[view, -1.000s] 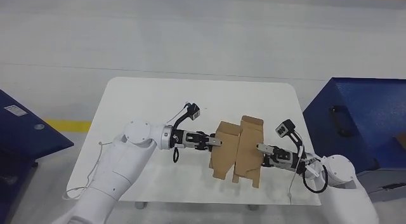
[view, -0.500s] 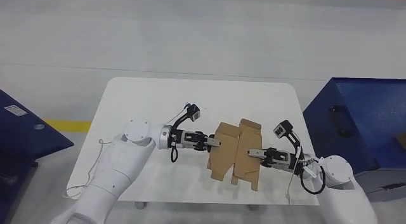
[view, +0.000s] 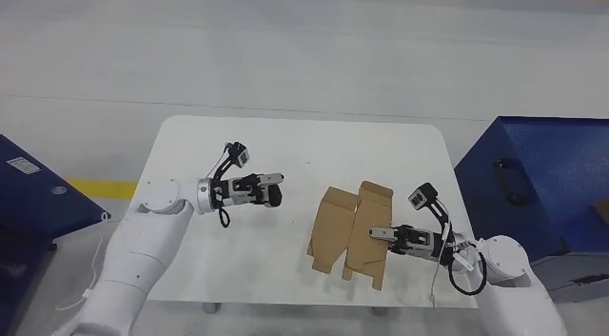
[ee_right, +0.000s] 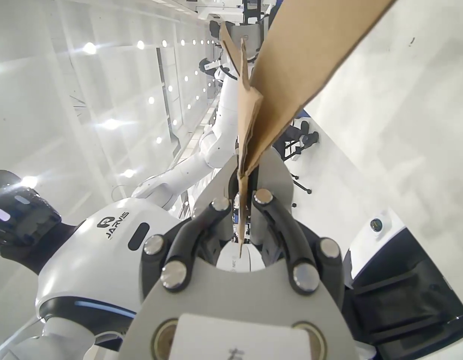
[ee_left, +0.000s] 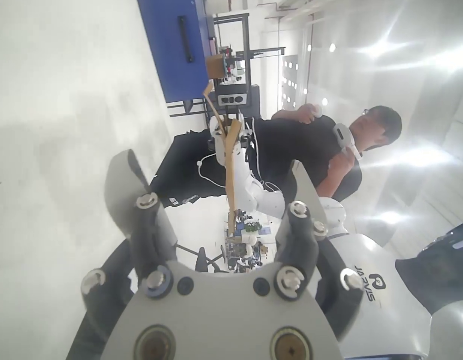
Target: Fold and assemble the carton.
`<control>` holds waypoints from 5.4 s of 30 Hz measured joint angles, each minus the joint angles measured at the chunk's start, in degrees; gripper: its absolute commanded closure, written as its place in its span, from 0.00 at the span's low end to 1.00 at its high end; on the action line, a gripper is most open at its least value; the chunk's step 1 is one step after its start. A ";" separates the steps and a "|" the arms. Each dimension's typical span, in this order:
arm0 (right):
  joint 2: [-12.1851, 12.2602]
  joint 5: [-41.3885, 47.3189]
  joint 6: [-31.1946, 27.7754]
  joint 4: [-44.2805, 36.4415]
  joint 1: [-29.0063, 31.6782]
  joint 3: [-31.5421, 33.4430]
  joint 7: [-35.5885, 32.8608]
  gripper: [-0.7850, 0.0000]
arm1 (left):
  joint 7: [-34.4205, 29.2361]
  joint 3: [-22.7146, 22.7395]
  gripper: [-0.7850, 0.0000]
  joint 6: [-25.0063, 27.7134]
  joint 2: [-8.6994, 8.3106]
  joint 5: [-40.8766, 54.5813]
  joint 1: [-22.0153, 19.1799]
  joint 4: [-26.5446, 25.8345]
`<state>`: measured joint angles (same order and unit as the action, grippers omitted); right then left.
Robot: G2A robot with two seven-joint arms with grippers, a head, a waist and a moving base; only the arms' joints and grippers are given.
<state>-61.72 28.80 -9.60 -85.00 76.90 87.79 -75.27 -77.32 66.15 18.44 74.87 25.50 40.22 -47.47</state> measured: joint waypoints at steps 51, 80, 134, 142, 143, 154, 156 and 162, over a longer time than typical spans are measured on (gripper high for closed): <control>-0.01 0.80 -25.51 -31.31 11.68 8.76 16.27 1.00 | 0.83 1.55 0.00 -1.81 -1.06 -1.44 2.17 -2.07; 1.05 62.87 56.18 -22.88 5.08 -2.04 19.06 1.00 | 18.56 4.60 0.00 -2.89 -1.72 -2.77 4.80 -6.04; 1.03 8.10 -10.58 -34.74 -0.28 -1.58 16.15 1.00 | 18.57 4.60 0.00 -2.89 -1.72 -2.77 4.81 -6.04; 0.65 -7.31 -15.35 -34.60 0.76 -3.90 23.32 1.00 | 18.57 4.60 0.00 -2.89 -1.72 -2.77 4.80 -6.04; 0.64 -5.84 -14.36 -34.45 0.79 -4.04 23.42 1.00 | 18.57 4.60 0.00 -2.89 -1.72 -2.77 4.80 -6.04; 0.65 -4.62 -14.78 -34.45 0.77 -4.00 23.32 1.00 | 18.57 4.60 0.00 -2.89 -1.72 -2.77 4.80 -6.04; 0.65 -4.62 -14.78 -34.45 0.76 -4.00 23.33 1.00 | 18.57 4.60 0.00 -2.89 -1.72 -2.77 4.81 -6.04; 0.95 -16.97 -19.53 -38.98 -0.52 0.89 26.43 1.00 | 18.57 4.60 0.00 -2.89 -1.72 -2.77 4.80 -6.04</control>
<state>-60.77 11.84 -29.13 -123.98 76.38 88.68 -48.84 -58.75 70.75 15.54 73.15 22.73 45.03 -53.51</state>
